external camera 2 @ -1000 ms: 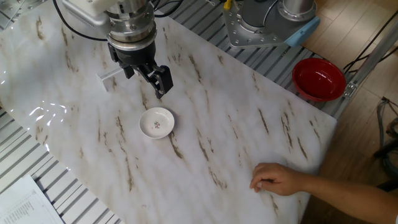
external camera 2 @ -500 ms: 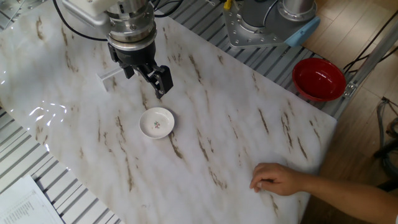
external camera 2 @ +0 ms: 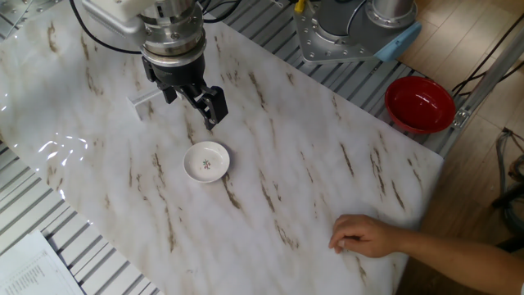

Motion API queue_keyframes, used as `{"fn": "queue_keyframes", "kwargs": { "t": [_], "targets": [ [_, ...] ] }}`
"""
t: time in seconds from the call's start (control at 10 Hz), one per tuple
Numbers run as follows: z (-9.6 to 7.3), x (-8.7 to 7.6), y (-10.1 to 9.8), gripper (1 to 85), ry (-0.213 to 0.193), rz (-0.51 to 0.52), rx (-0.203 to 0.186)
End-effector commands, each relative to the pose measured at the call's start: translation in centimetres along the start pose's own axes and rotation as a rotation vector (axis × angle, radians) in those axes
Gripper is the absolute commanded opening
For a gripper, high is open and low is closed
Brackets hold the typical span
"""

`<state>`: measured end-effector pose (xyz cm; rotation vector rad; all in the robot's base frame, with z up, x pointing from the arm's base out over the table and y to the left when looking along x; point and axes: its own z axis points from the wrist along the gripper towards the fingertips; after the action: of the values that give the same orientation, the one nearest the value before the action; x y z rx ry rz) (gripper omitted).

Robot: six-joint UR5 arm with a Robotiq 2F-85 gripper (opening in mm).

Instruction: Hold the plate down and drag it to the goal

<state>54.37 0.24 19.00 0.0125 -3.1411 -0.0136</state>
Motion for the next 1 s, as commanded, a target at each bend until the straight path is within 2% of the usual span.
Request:
{"fn": "queue_keyframes", "kwargs": {
  "t": [0.0,0.9],
  "targets": [
    [-0.15,-2.68,-0.39,2.0,-0.103,-0.042,0.026],
    [-0.03,-2.7,-0.2,1.7,-0.103,-0.032,0.03]
  ]
}}
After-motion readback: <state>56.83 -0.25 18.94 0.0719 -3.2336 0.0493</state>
